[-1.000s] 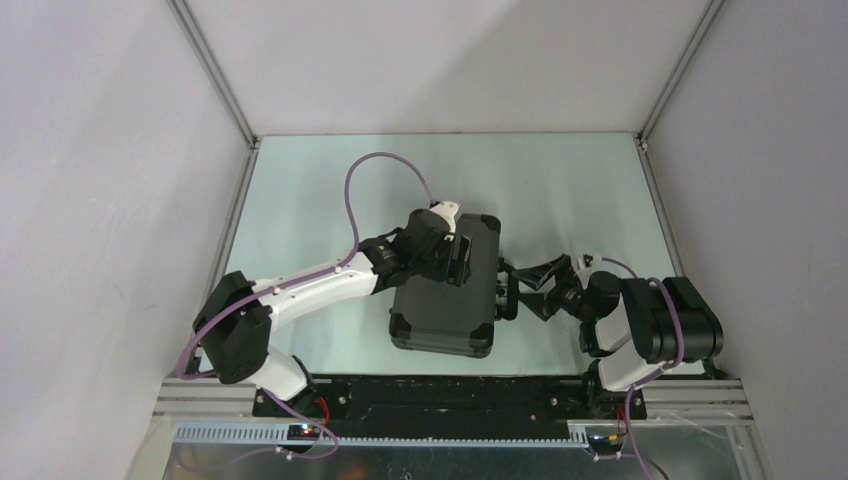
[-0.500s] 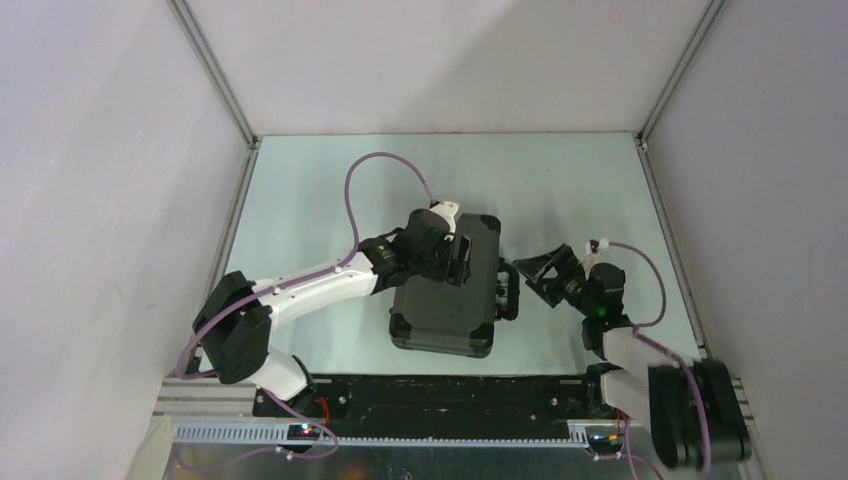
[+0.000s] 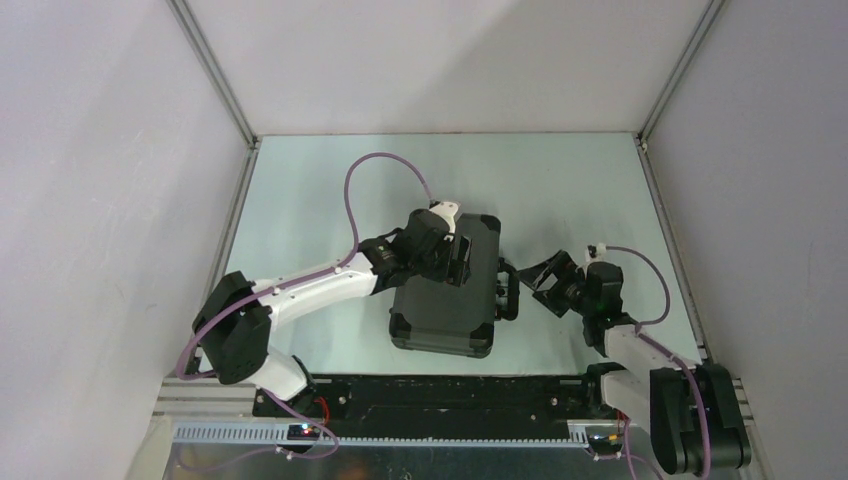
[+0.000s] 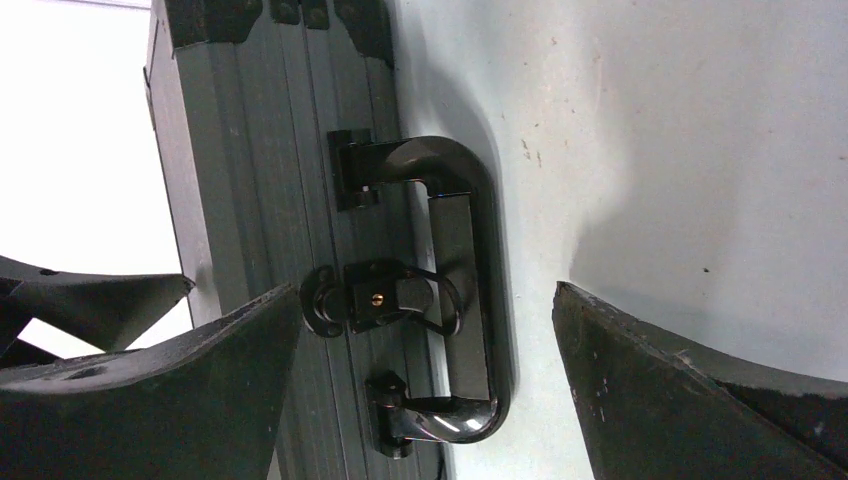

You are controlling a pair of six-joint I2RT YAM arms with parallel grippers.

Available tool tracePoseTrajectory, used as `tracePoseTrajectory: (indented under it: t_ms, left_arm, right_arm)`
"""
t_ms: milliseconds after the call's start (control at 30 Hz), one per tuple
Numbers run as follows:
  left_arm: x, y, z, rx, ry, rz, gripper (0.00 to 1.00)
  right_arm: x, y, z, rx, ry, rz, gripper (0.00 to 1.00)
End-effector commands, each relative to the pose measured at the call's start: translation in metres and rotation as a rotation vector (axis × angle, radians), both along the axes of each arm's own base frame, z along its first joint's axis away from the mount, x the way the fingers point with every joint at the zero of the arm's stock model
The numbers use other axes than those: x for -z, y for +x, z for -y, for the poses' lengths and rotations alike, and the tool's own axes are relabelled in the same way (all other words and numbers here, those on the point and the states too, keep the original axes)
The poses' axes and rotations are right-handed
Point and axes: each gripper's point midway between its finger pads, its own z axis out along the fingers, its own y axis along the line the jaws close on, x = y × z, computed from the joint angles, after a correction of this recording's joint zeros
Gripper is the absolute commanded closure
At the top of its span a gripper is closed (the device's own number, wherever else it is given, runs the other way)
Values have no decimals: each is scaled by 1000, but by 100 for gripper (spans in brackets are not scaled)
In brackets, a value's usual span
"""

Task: Pack up texas hold em set

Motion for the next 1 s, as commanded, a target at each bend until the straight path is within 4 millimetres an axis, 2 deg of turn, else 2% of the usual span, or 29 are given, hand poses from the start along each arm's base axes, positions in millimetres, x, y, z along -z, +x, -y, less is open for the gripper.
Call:
tracePoseTrajectory:
  t_ms: [0, 267, 700, 967]
  left_arm:
    - [43, -23, -26, -4, 134, -114, 19]
    - [42, -23, -25, -1, 129, -115, 19]
    - [44, -24, -23, 5, 123, -120, 19]
    - [44, -25, -25, 3, 122, -119, 19]
  right_arm:
    - [-12, 3, -8, -32, 46, 49, 0]
    - [-15, -4, -22, -92, 152, 64, 1]
    - [-26, -5, -24, -104, 135, 98, 1]
    - [-21, -4, -29, -122, 147, 82, 0]
